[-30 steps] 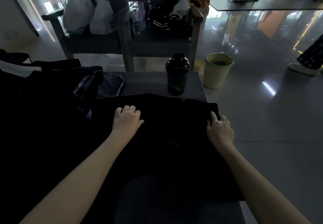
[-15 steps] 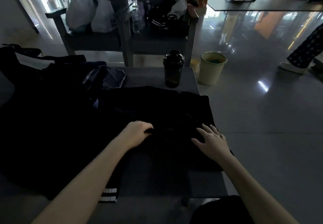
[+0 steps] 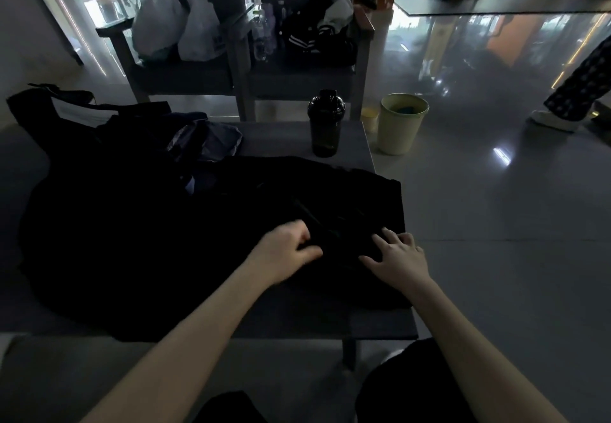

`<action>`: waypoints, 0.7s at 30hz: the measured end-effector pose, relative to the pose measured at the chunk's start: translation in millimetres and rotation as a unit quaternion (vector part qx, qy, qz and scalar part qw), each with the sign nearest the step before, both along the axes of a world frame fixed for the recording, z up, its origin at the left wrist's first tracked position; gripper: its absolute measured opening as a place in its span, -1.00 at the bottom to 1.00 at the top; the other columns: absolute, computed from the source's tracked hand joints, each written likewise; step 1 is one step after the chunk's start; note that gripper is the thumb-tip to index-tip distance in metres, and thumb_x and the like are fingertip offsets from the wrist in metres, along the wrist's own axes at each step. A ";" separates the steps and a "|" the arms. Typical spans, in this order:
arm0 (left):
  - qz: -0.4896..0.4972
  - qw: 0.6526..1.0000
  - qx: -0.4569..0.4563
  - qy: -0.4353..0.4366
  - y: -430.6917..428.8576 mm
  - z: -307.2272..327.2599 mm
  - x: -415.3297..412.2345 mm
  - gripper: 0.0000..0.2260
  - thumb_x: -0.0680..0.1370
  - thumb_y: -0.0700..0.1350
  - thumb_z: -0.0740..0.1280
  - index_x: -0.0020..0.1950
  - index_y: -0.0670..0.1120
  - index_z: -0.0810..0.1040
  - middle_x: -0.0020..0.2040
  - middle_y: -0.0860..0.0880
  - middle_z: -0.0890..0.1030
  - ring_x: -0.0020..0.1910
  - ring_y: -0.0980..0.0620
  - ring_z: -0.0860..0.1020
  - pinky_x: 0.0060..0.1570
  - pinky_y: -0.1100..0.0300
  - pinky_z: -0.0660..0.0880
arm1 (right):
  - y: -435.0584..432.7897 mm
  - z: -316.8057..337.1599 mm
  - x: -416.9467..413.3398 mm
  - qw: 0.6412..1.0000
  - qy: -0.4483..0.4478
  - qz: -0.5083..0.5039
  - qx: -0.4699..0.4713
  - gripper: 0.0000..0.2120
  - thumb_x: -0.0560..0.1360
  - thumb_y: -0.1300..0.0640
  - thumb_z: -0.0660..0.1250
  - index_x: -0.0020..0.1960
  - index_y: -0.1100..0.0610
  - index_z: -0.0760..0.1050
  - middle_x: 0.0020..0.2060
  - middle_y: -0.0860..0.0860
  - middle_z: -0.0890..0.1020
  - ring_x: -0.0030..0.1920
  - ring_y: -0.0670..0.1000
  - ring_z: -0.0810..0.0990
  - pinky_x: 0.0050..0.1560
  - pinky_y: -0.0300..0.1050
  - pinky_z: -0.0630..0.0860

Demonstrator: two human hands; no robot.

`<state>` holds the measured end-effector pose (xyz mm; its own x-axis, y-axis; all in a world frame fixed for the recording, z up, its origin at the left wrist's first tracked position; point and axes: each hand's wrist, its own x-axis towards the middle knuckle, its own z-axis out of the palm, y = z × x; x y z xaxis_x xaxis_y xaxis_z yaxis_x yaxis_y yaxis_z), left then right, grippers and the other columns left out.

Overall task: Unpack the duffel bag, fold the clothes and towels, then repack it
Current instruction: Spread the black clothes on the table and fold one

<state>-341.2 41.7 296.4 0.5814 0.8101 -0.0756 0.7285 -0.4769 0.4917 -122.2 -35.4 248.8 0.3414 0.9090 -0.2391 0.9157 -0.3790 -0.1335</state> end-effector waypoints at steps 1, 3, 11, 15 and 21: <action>-0.050 0.994 -0.050 0.083 -7.5 -5.8 1.0 -0.49 0.50 0.16 0.35 0.36 -0.06 0.39 0.31 -0.04 0.44 0.33 -0.05 0.40 0.30 0.06 0.33 | -1.3 0.8 -1.0 1.000 0.000 0.000 -0.001 -0.35 0.52 -0.33 0.08 0.51 -0.07 0.12 0.53 -0.06 0.09 0.48 0.11 0.05 0.37 0.07 0.19; -0.108 0.971 -0.044 0.210 -17.6 -21.3 0.4 -0.41 0.51 0.14 0.33 0.48 -0.01 0.26 0.49 0.02 0.22 0.48 -0.02 0.15 0.45 -0.06 0.09 | -4.7 2.3 -1.8 1.000 0.002 0.002 -0.005 -0.35 0.52 -0.33 0.08 0.51 -0.07 0.12 0.53 -0.07 0.09 0.47 0.11 0.05 0.37 0.07 0.19; 0.027 0.988 -0.118 -0.093 -5.5 7.4 -8.6 -0.90 0.60 -0.13 0.25 -0.07 0.00 0.53 -0.17 0.01 0.58 -0.17 0.04 0.58 -0.24 0.26 0.47 | -18.2 10.4 3.3 0.999 0.040 0.003 -0.026 -0.42 0.57 -0.26 0.05 0.52 -0.07 0.11 0.54 -0.10 0.04 0.49 0.09 0.02 0.39 0.07 0.15; -0.029 0.988 -0.139 0.065 -5.1 46.0 -21.1 -0.73 0.43 0.17 0.43 -0.05 0.02 0.53 -0.15 0.07 0.58 -0.19 0.13 0.57 -0.18 0.23 0.52 | -18.3 10.4 4.4 0.999 0.043 0.006 -0.032 -0.43 0.58 -0.22 0.08 0.52 -0.05 0.09 0.54 -0.09 0.02 0.50 0.08 0.00 0.39 0.07 0.16; -0.079 0.927 0.179 0.321 -19.2 40.6 -37.4 -0.76 0.51 -0.20 0.29 0.17 -0.06 0.44 -0.03 0.00 0.55 -0.05 -0.01 0.56 -0.04 0.13 0.40 | -22.1 -0.9 1.2 0.999 0.014 0.018 -0.027 -0.40 0.58 -0.19 0.10 0.54 -0.08 -0.02 0.55 -0.07 -0.08 0.52 0.08 -0.07 0.43 0.05 0.12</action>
<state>-378.6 22.5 336.9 0.6230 0.7590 -0.1893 0.7234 -0.6511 -0.2297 -121.1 -57.4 247.8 0.3006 0.9062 -0.2973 0.9251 -0.3528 -0.1401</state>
